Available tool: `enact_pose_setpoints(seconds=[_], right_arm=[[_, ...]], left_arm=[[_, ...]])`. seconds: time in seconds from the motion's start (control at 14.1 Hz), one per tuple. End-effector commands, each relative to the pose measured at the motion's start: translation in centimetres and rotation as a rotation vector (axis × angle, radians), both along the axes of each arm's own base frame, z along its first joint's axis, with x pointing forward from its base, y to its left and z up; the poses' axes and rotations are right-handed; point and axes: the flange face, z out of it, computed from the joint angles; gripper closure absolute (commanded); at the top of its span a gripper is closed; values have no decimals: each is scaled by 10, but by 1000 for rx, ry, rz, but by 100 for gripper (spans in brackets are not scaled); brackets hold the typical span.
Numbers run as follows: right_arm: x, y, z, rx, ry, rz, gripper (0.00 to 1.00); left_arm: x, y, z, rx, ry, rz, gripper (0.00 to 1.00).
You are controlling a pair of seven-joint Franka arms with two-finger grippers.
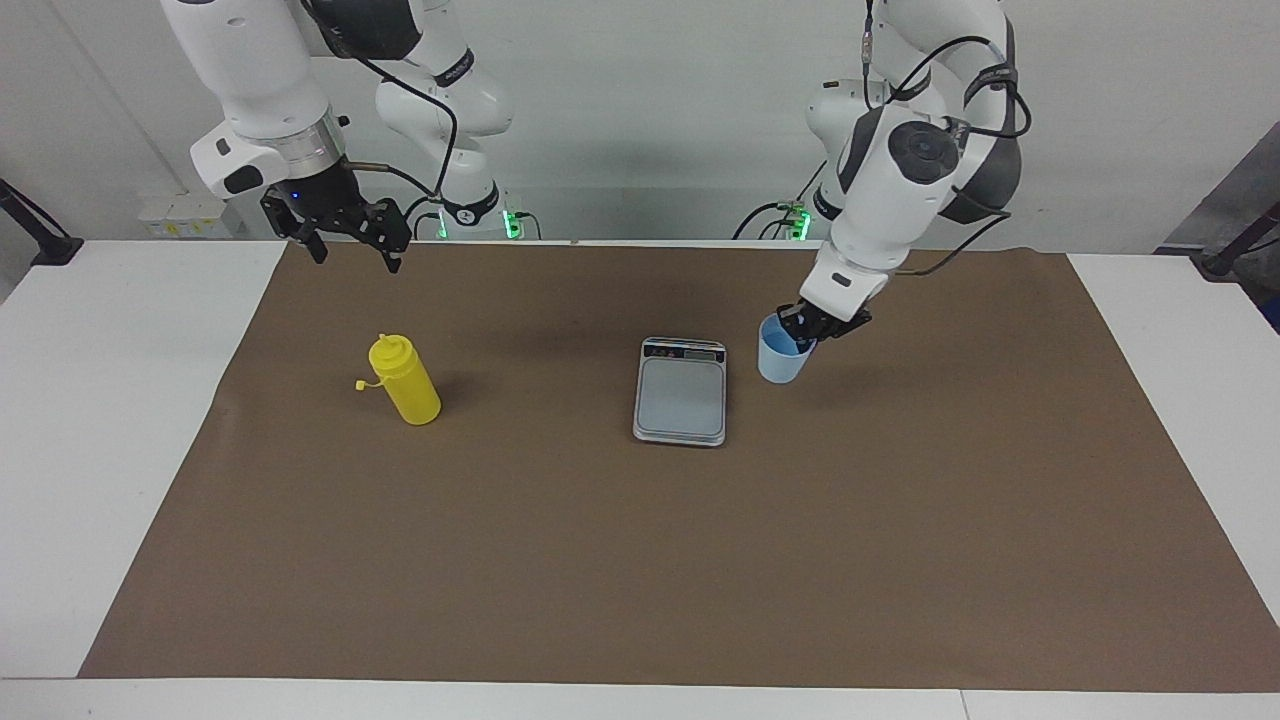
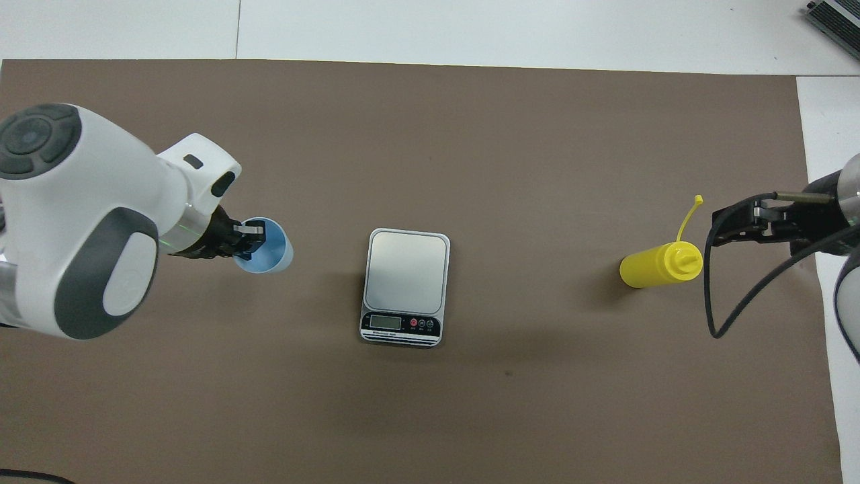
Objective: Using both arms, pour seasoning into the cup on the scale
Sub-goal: 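Lift the blue cup with the left gripper and set it on the scale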
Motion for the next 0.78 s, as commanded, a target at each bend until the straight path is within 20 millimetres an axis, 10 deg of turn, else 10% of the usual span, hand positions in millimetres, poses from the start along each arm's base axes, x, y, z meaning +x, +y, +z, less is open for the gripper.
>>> enact_pose_setpoints(seconds=[0.0, 0.28, 0.71], right_arm=[[-6, -2, 2, 10, 3, 16, 0], [-6, -2, 2, 9, 3, 16, 0], [-6, -2, 2, 10, 5, 16, 0]], left_arm=[[0, -34, -25, -36, -4, 38, 100], [-12, -85, -73, -24, 22, 42, 100], [-24, -103, -88, -5, 16, 21, 100]])
